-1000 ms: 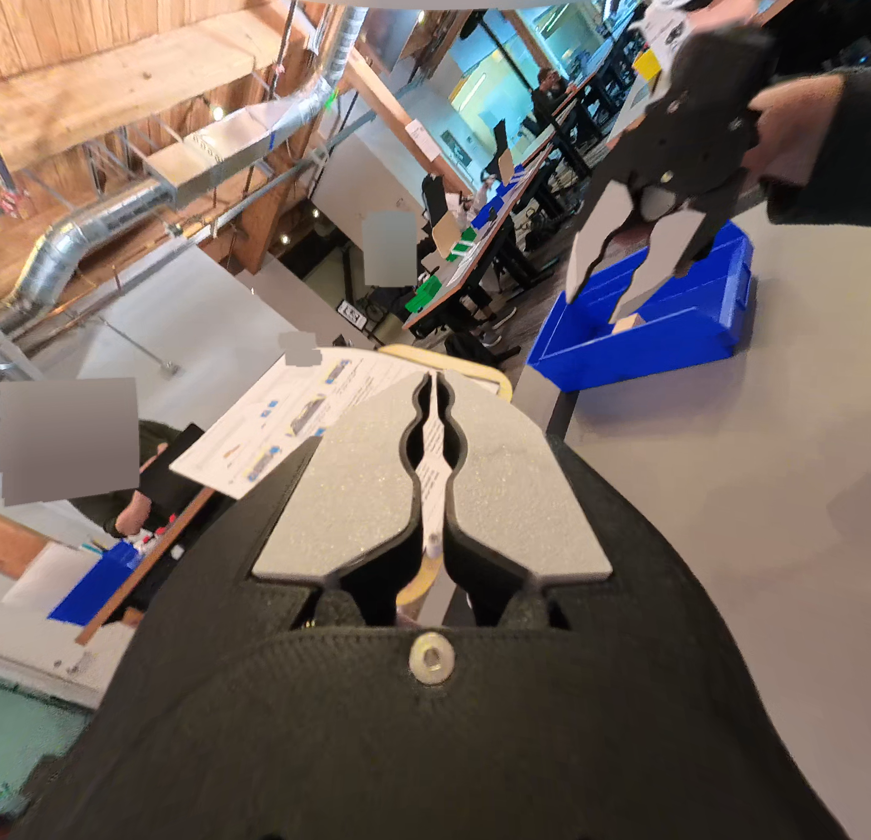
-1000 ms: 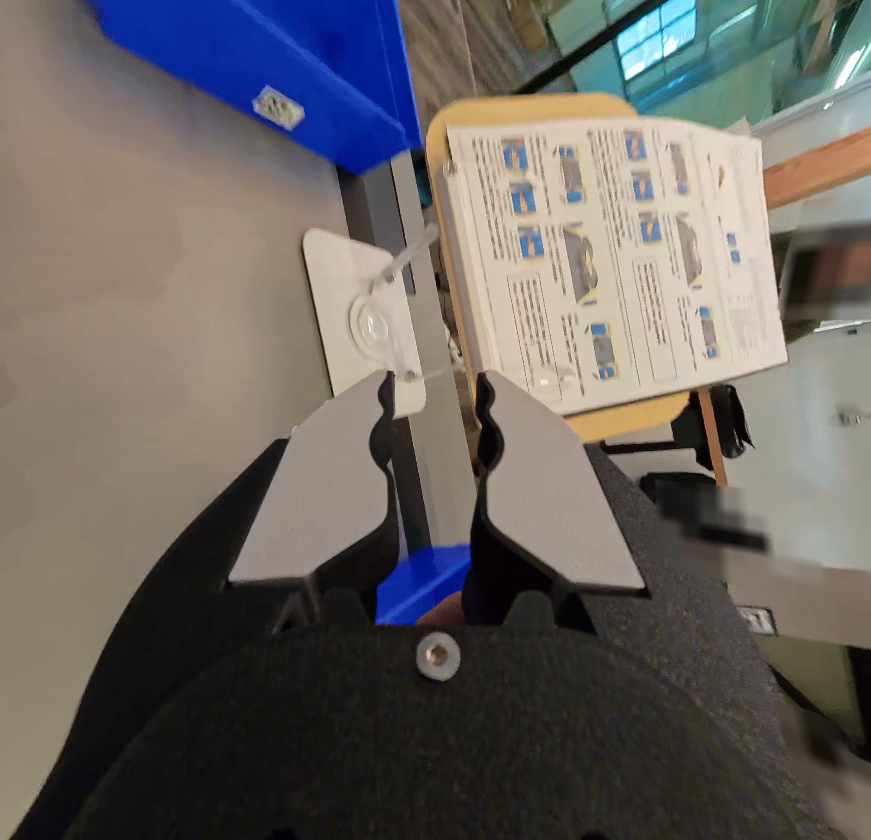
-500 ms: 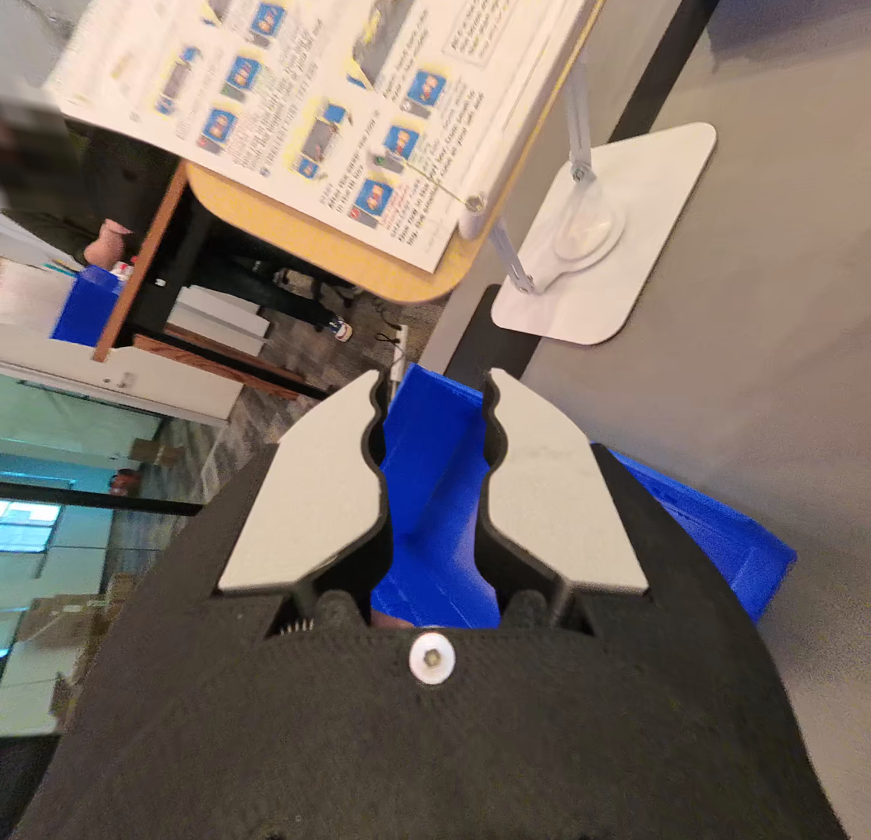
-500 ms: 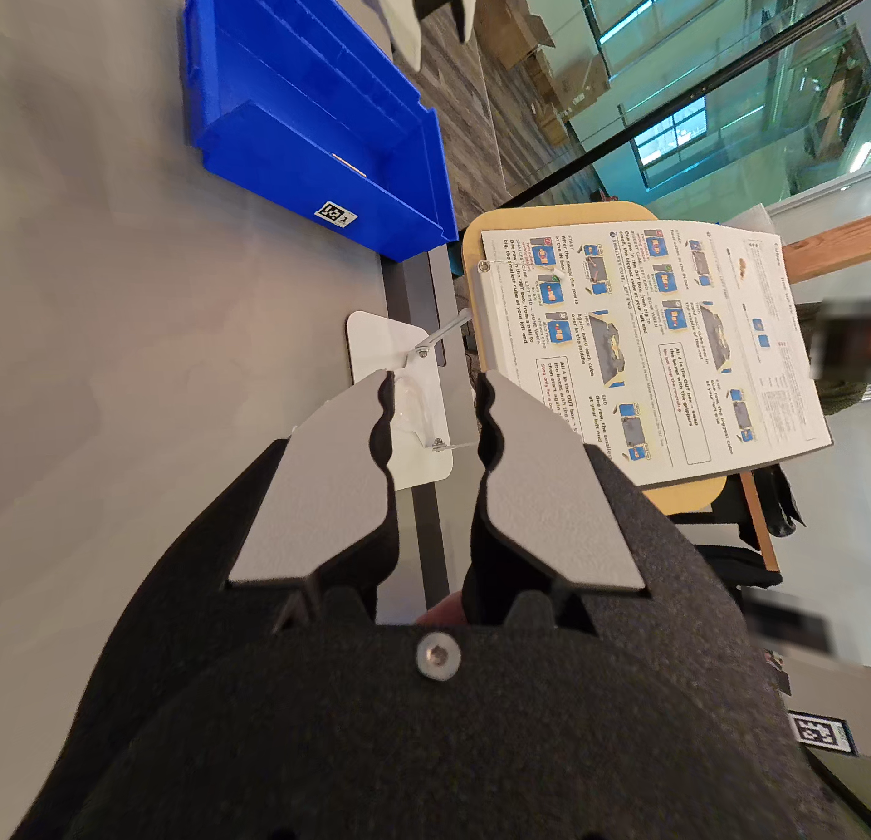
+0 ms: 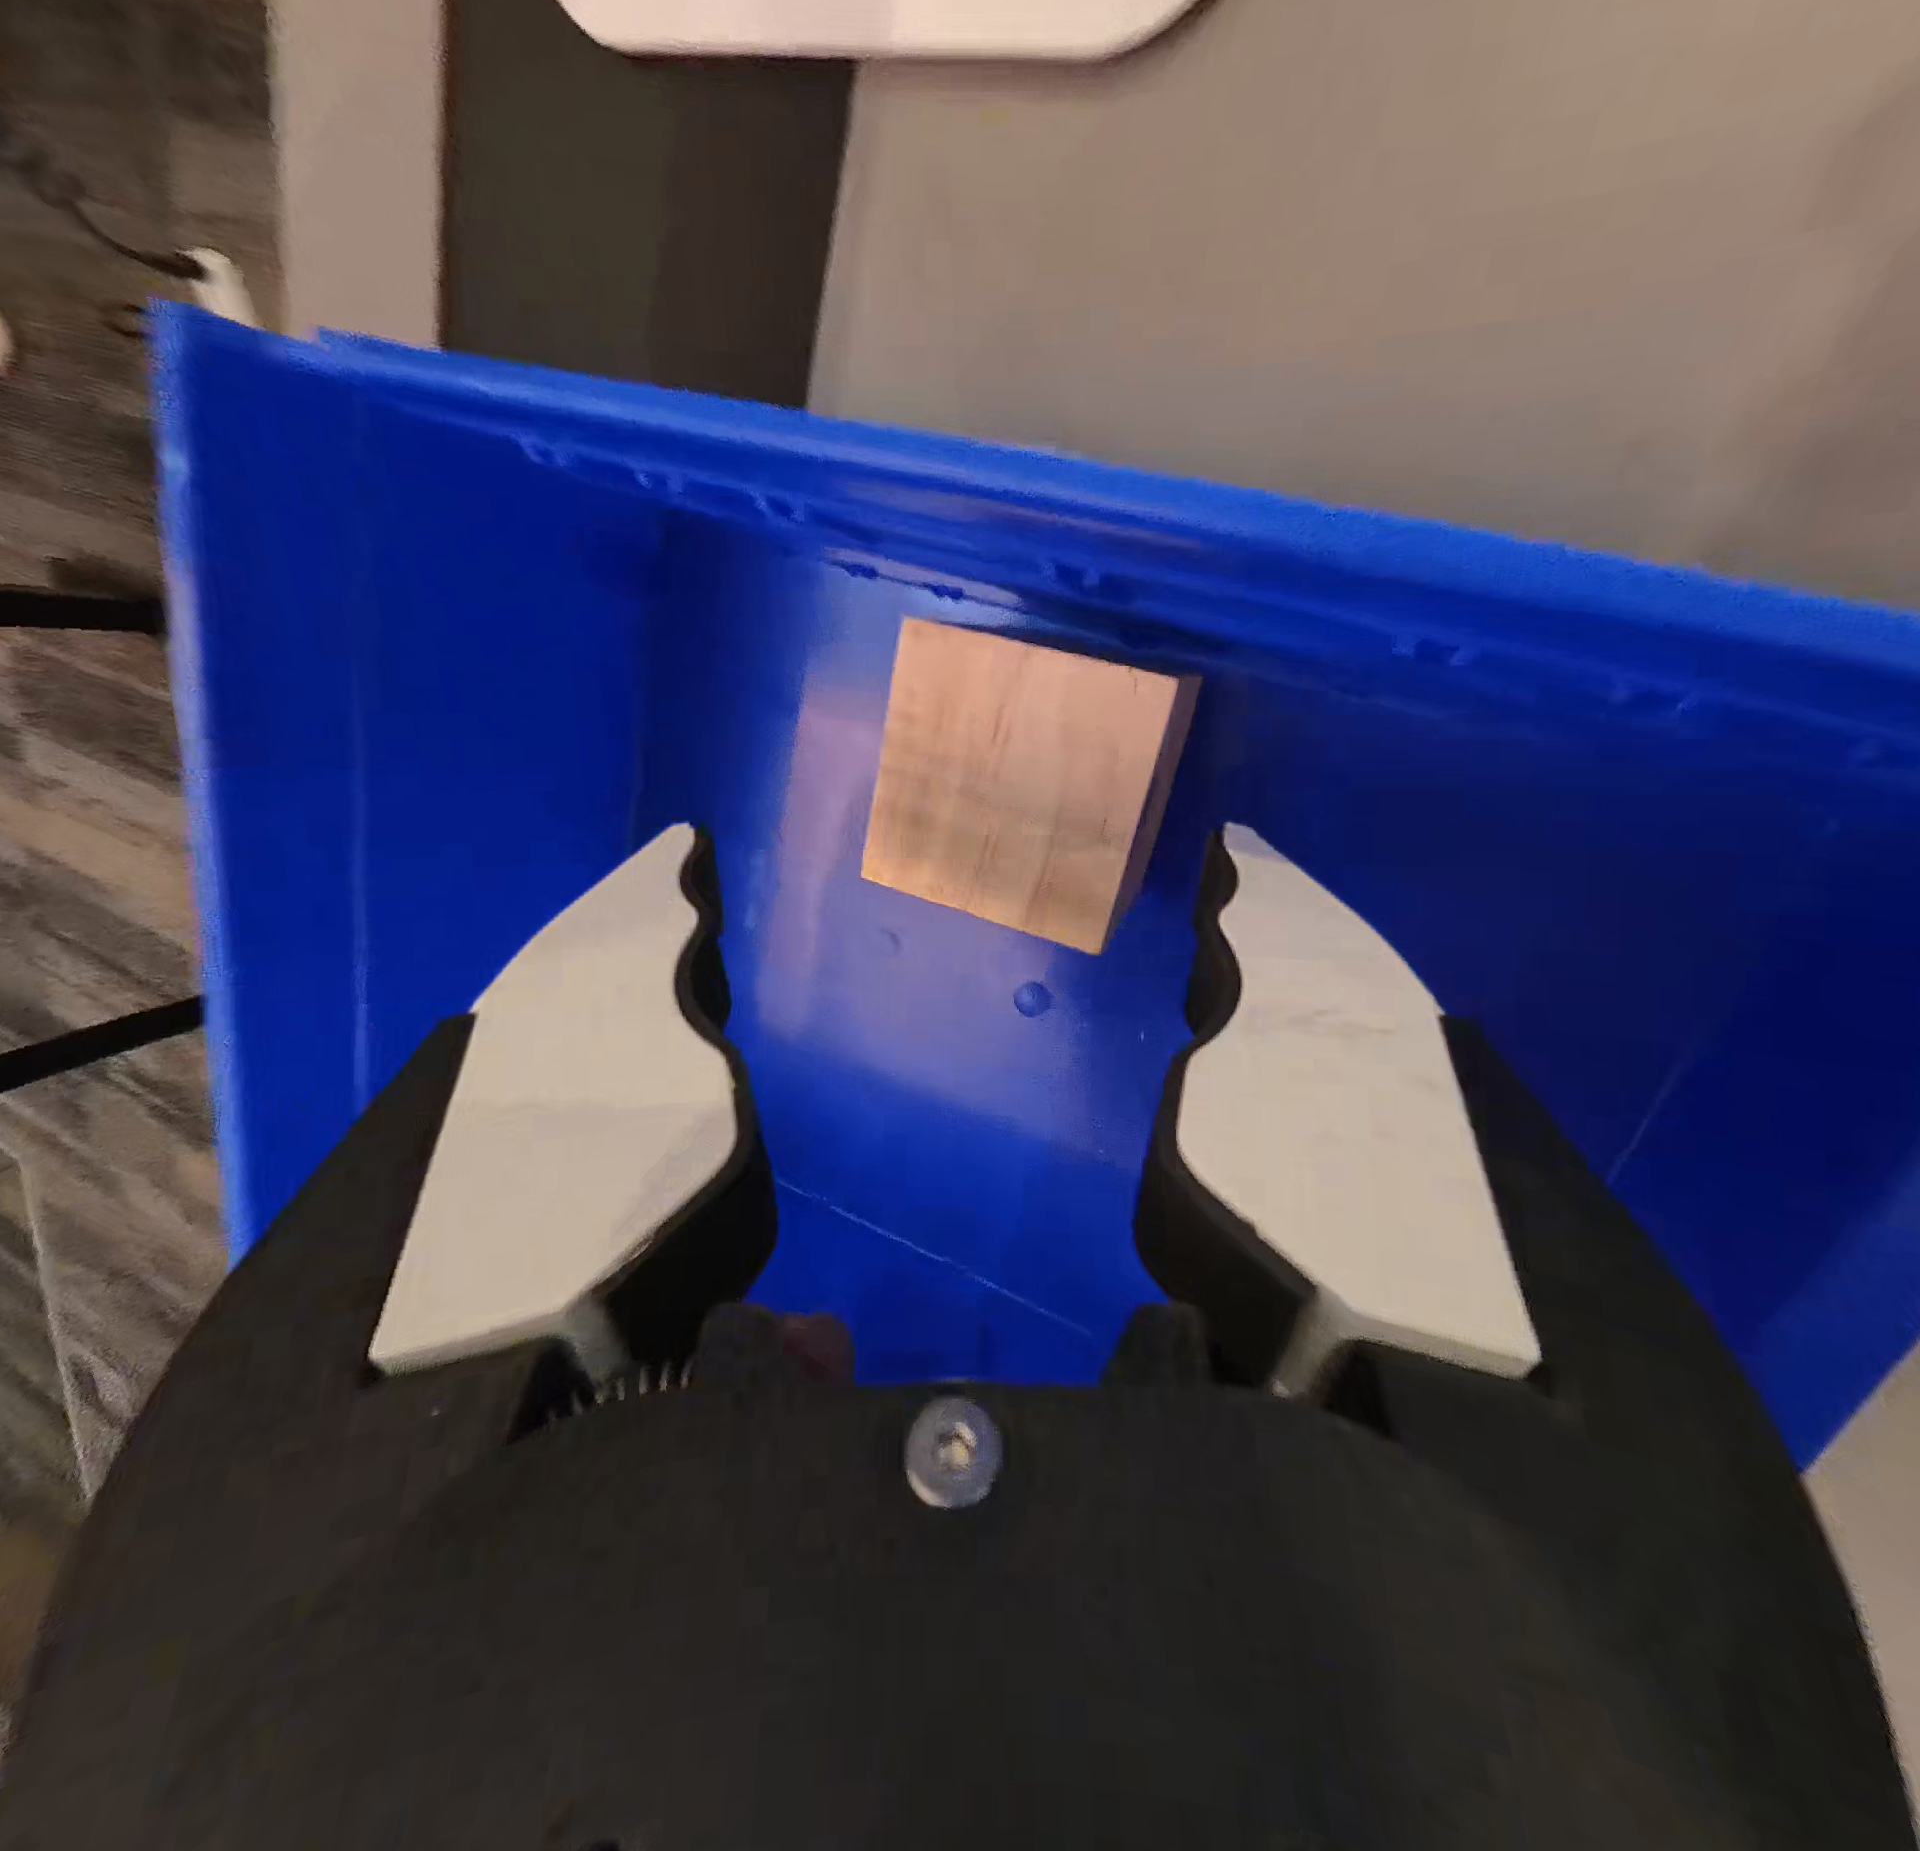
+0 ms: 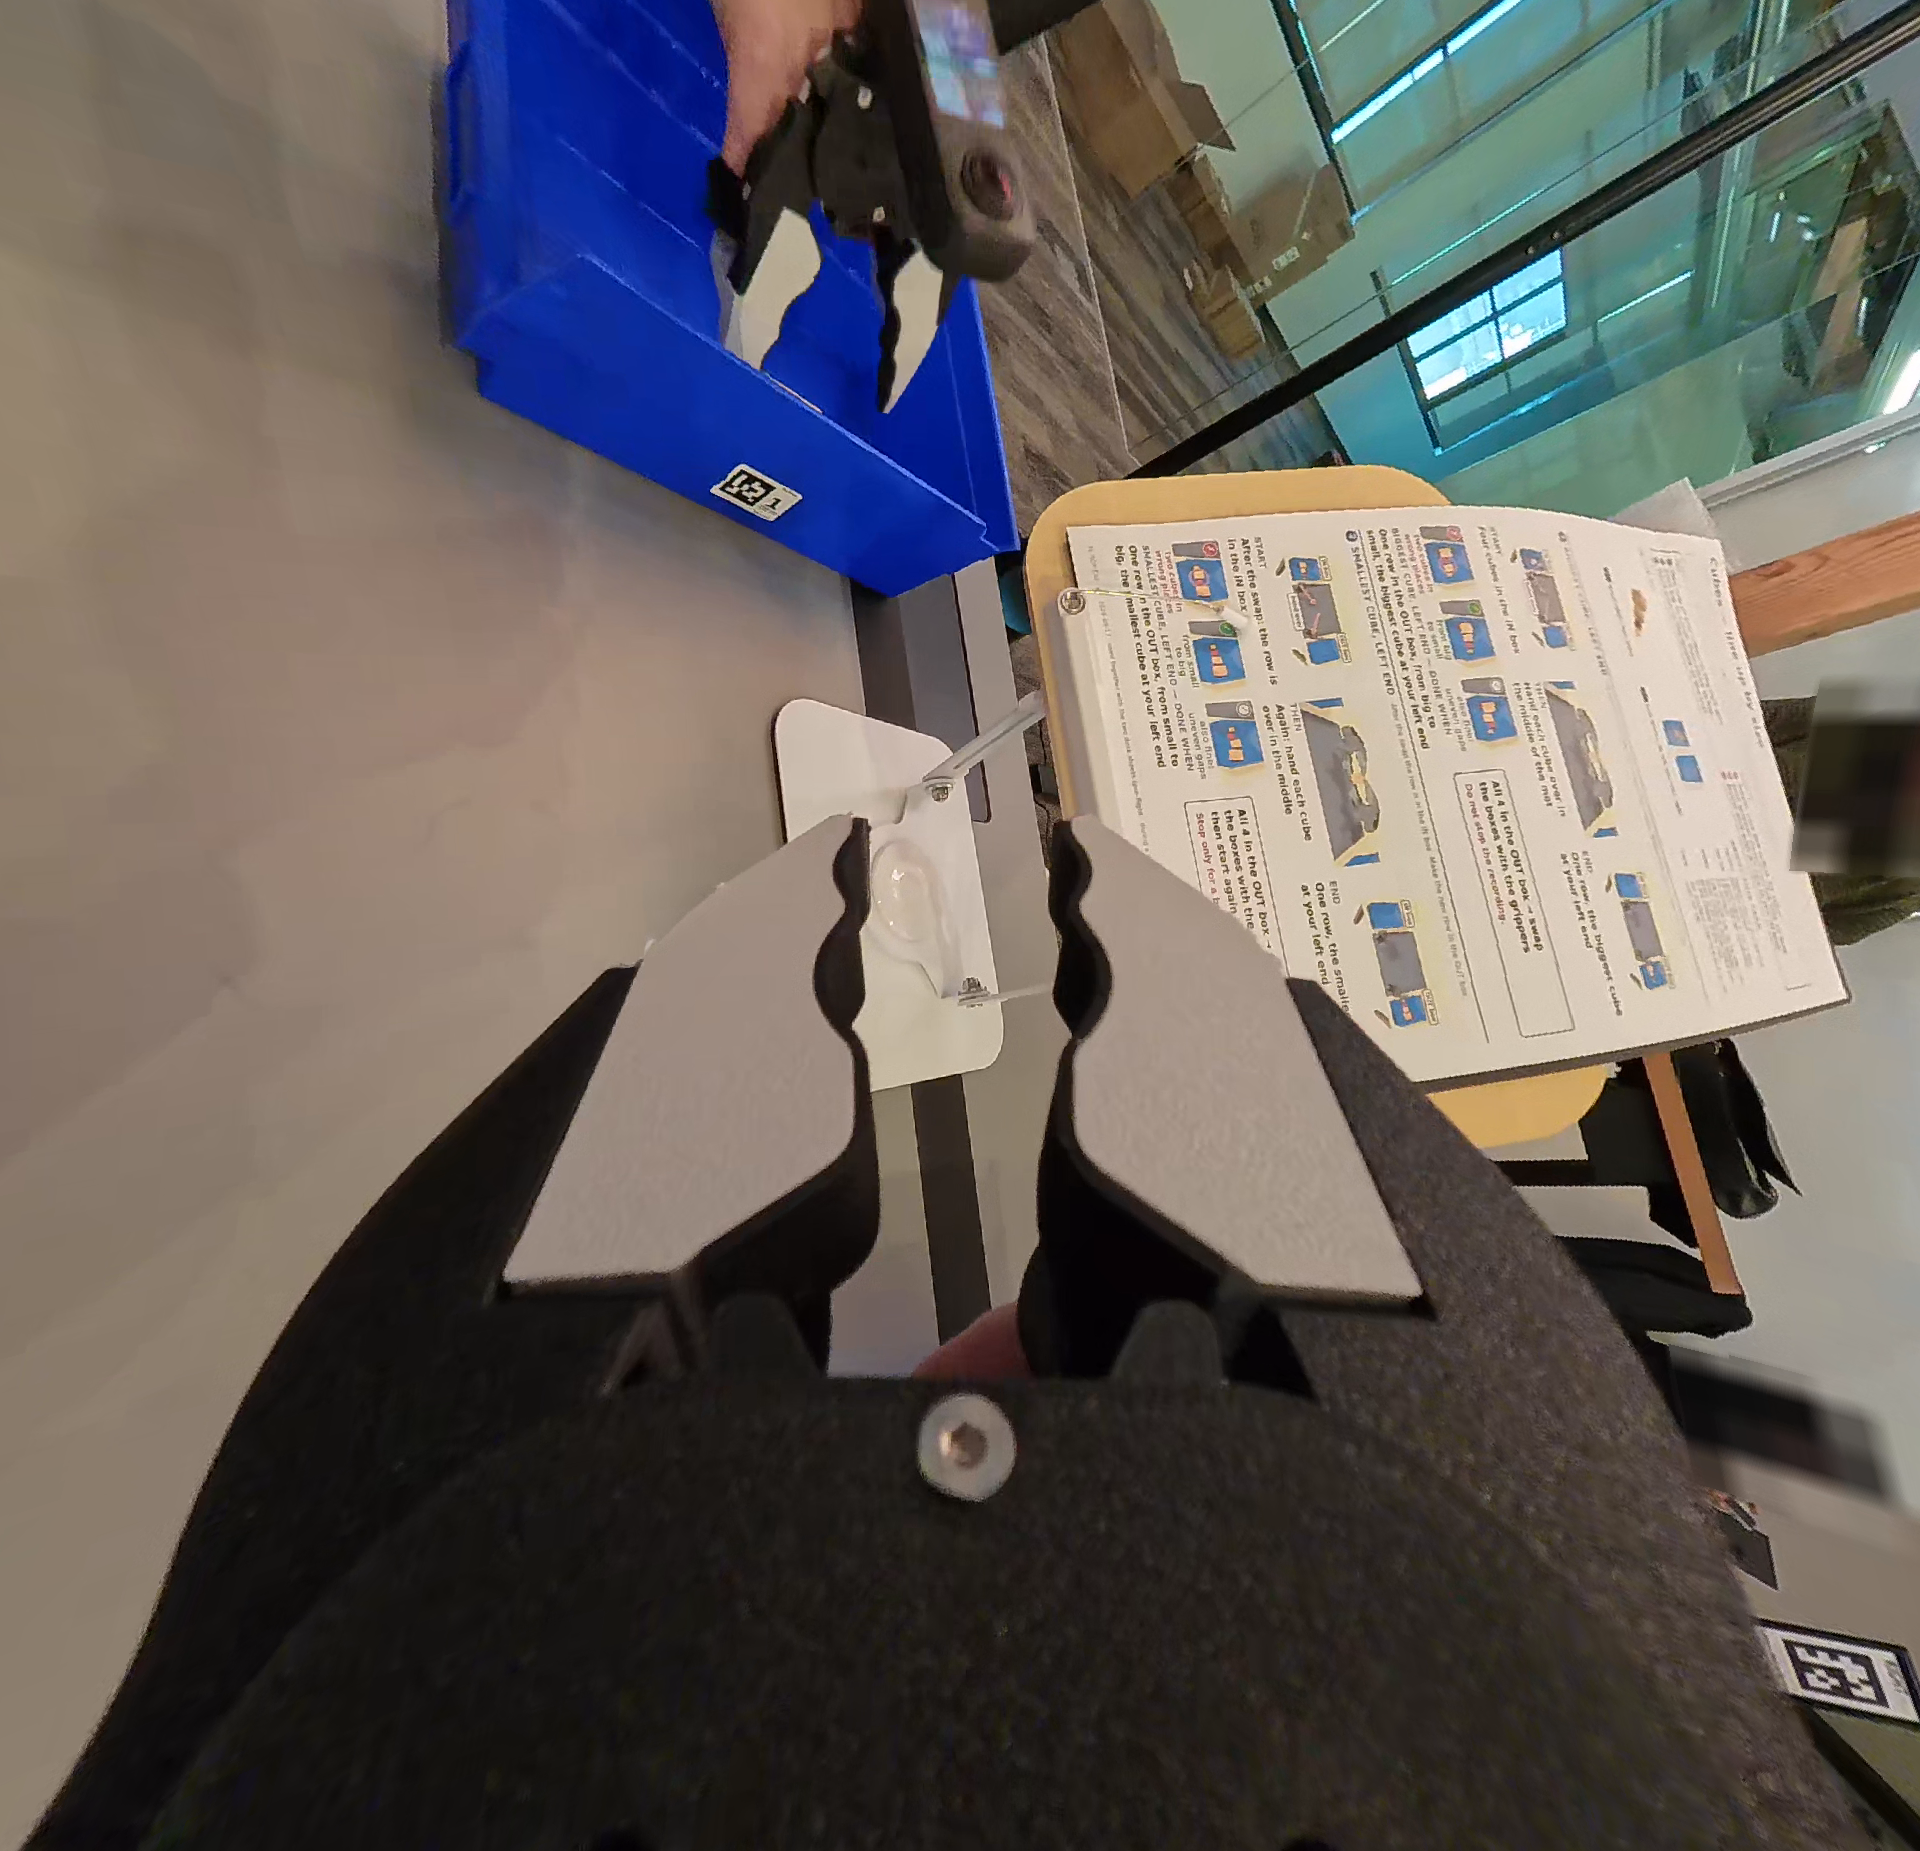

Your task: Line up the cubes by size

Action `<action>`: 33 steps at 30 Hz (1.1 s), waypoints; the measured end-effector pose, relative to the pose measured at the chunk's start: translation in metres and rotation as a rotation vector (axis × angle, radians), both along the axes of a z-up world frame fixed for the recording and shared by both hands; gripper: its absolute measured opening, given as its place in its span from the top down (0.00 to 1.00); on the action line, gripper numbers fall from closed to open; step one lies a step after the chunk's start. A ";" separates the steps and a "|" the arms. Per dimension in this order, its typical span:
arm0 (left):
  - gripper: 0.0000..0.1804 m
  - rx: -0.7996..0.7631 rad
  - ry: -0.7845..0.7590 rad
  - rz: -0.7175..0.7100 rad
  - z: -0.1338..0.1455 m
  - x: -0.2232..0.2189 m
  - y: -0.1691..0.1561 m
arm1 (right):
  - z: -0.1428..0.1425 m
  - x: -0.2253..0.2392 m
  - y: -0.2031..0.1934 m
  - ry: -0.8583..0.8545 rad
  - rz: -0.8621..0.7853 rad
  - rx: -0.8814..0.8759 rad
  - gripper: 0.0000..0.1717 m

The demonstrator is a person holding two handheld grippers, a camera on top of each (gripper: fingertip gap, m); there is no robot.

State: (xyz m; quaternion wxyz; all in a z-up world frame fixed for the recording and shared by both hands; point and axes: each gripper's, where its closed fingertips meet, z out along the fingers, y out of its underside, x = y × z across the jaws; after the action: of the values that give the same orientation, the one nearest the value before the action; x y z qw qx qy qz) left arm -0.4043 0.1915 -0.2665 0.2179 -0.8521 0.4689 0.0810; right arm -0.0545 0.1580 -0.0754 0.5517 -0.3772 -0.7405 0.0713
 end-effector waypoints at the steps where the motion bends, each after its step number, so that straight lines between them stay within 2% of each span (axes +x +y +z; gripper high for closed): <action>1: 0.52 -0.035 -0.012 0.001 -0.006 0.000 -0.001 | 0.000 0.000 0.000 0.001 0.002 -0.002 0.81; 7: 0.55 -0.118 -0.032 -0.014 -0.030 0.001 0.001 | -0.001 0.000 -0.001 -0.006 0.010 0.001 0.81; 11: 0.64 -0.150 -0.043 -0.003 -0.042 -0.003 -0.001 | -0.002 0.001 0.000 -0.009 0.010 0.003 0.81; 16: 0.65 -0.102 -0.055 0.010 -0.038 -0.005 0.000 | -0.001 0.000 -0.001 0.003 0.020 -0.006 0.81; 19: 0.66 -0.004 -0.074 0.049 -0.019 -0.011 0.003 | 0.002 -0.001 -0.003 0.022 0.035 -0.017 0.80; 22: 0.66 0.127 -0.107 0.098 0.013 -0.018 -0.001 | 0.006 -0.003 -0.005 0.048 0.042 -0.025 0.79; 27: 0.66 0.284 -0.179 0.095 0.057 -0.011 -0.017 | 0.010 -0.008 -0.010 0.080 0.065 -0.038 0.79; 30: 0.66 0.384 -0.238 0.062 0.085 0.006 -0.025 | 0.015 -0.014 -0.015 0.117 0.089 -0.058 0.78; 33: 0.66 0.518 -0.363 -0.028 0.124 0.044 -0.033 | 0.021 -0.021 -0.022 0.172 0.129 -0.093 0.77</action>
State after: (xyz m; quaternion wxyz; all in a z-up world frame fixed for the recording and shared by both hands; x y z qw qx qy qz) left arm -0.3600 0.1587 -0.1421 0.5089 -0.7623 0.3979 0.0411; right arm -0.0753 0.1356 -0.0541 0.5893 -0.3465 -0.7091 0.1729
